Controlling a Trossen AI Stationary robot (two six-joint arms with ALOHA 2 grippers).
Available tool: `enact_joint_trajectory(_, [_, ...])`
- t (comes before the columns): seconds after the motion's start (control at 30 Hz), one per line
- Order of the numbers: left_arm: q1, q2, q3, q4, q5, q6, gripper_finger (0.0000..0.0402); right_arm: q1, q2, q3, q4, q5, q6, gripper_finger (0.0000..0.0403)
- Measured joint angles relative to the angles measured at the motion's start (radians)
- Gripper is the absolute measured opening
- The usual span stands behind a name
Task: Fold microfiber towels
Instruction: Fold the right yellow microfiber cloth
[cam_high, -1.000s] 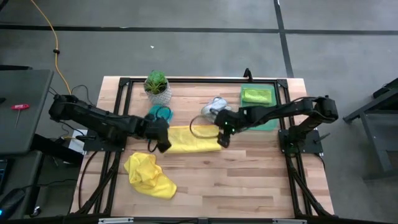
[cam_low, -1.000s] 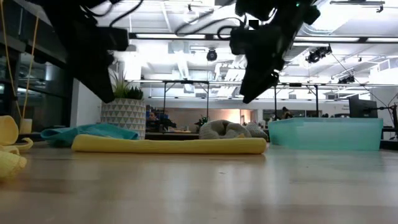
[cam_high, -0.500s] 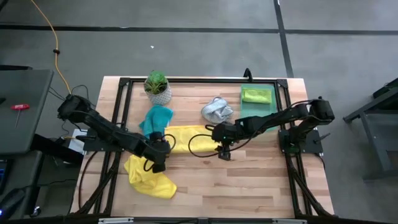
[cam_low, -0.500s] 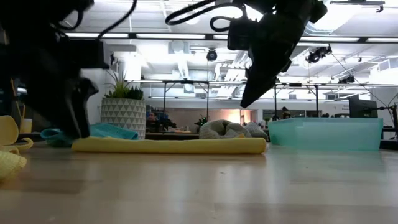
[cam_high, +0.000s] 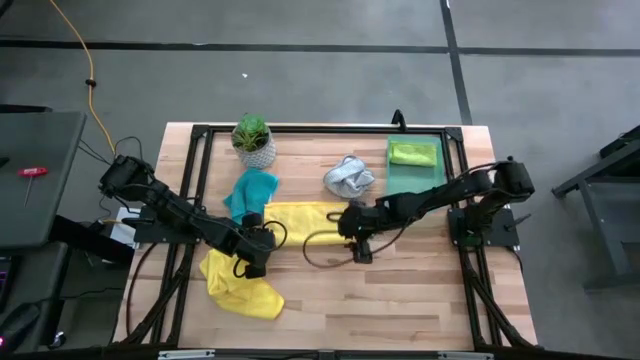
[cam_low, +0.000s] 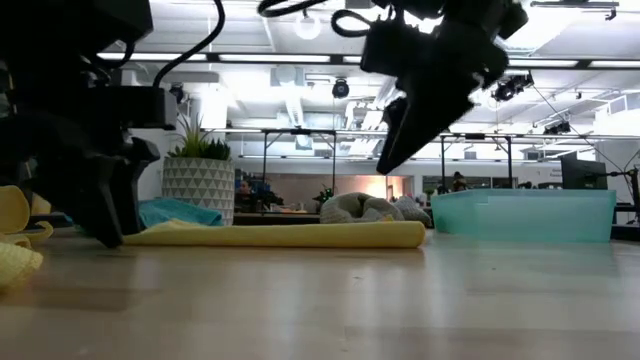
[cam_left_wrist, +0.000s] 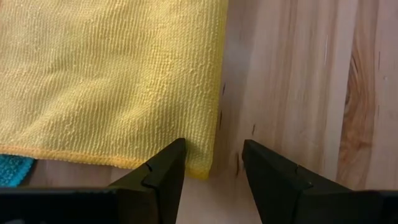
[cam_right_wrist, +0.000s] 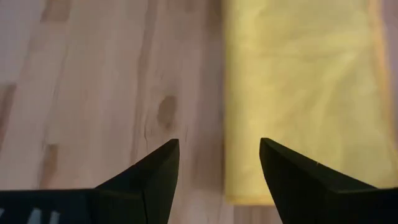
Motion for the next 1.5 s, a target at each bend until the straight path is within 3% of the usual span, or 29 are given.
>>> enact_joint_trajectory(0.23, [0.001, 0.002, -0.001, 0.01, 0.002, 0.006, 0.0156, 0.048, 0.119, 0.0, -0.002, 0.032, -0.087, 0.0216])
enact_joint_trajectory(0.5, [0.001, 0.003, -0.002, 0.019, 0.005, 0.006, 0.0156, 0.052, 0.166, 0.0, -0.05, 0.128, -0.03, 0.0201])
enact_joint_trajectory(0.87, [-0.019, 0.006, -0.003, 0.067, 0.024, 0.003, 0.0156, 0.053, 0.168, 0.001, -0.095, 0.116, 0.055, 0.0143])
enact_joint_trajectory(1.2, [-0.096, 0.011, -0.005, 0.169, 0.08, -0.092, 0.0156, 0.104, 0.167, 0.004, -0.168, 0.076, 0.179, 0.0011])
enact_joint_trajectory(1.33, [-0.142, 0.033, -0.002, 0.188, 0.054, -0.143, 0.0148, 0.153, 0.167, 0.004, -0.178, 0.047, 0.191, 0.0006])
enact_joint_trajectory(1.5, [-0.184, 0.067, -0.002, 0.277, 0.05, -0.178, 0.0109, 0.19, 0.167, 0.002, -0.176, 0.022, 0.276, 0.0002])
